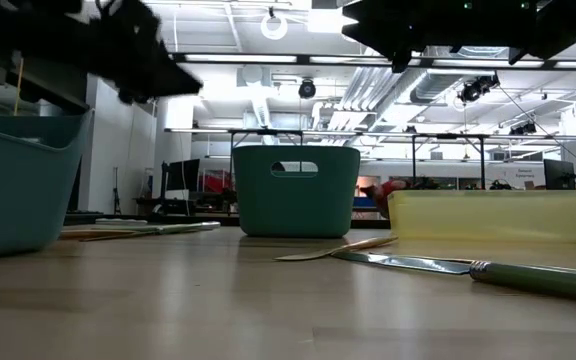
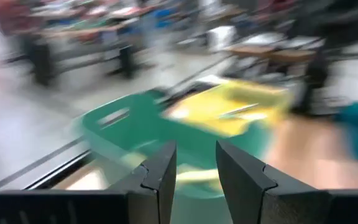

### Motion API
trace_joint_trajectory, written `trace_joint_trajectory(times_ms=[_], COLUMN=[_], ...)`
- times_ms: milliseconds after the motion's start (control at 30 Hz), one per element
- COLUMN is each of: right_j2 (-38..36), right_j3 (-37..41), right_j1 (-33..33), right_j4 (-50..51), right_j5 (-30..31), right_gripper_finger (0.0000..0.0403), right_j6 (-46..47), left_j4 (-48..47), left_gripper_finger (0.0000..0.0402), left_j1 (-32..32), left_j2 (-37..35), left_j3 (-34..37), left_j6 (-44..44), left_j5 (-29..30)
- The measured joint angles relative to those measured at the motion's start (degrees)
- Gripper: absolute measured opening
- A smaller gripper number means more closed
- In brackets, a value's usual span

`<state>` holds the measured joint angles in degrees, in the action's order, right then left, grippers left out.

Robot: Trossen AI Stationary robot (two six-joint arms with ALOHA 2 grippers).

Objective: Sort silverware by color (type)
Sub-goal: Put the blue patterned knife into the yellow bin

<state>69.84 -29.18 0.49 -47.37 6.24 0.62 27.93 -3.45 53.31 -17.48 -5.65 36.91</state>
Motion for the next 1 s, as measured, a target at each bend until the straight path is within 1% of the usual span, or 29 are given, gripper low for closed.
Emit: trace_joint_trajectory(times_ms=[33, 100, 233, 300, 433, 633, 700, 767, 1000], right_j2=[0.0, 0.0, 0.02, 0.02, 0.02, 0.02, 0.02, 0.02, 0.02], right_j3=[0.01, 0.01, 0.01, 0.01, 0.01, 0.01, 0.01, 0.01, 0.01], right_j1=[0.0, 0.0, -0.02, -0.02, -0.02, -0.02, -0.02, -0.02, -0.02], right_j4=[0.1, 0.91, 1.83, 2.09, 2.21, 3.7, 4.19, 4.57, 4.61], right_j5=[0.76, 1.58, 2.6, 2.6, 2.6, 2.62, 2.62, 2.62, 2.62], right_gripper_finger=[0.0161, 0.0161, 0.0161, 0.0161, 0.0161, 0.0161, 0.0161, 0.0161, 0.0161], right_j6=[0.86, 2.01, 2.05, 2.18, 2.4, 4.07, 4.64, 4.95, 4.96], left_j4=[-2.04, -8.52, -23.79, -26.84, -26.4, -18.81, -16.16, -15.79, -13.97], left_gripper_finger=[0.0108, 0.0108, 0.0108, 0.0108, 0.0108, 0.0108, 0.0108, 0.0108, 0.0108], left_j1=[1.18, 4.38, 12.25, 15.64, 20.67, 25.71, 26.88, 27.78, 28.68], left_j2=[0.31, 0.75, 3.02, 5.47, 12.13, 22.57, 25.17, 27.45, 33.17], left_j3=[-0.02, -1.23, -5.22, -5.64, -5.77, -5.77, -5.8, -6.58, -7.97], left_j6=[-1.23, -5.09, -15.0, -16.86, -17.21, -14.78, -14.76, -14.74, -15.07], left_j5=[0.98, 0.76, -2.62, -3.54, -4.15, -8.47, -10.2, -11.38, -11.5])
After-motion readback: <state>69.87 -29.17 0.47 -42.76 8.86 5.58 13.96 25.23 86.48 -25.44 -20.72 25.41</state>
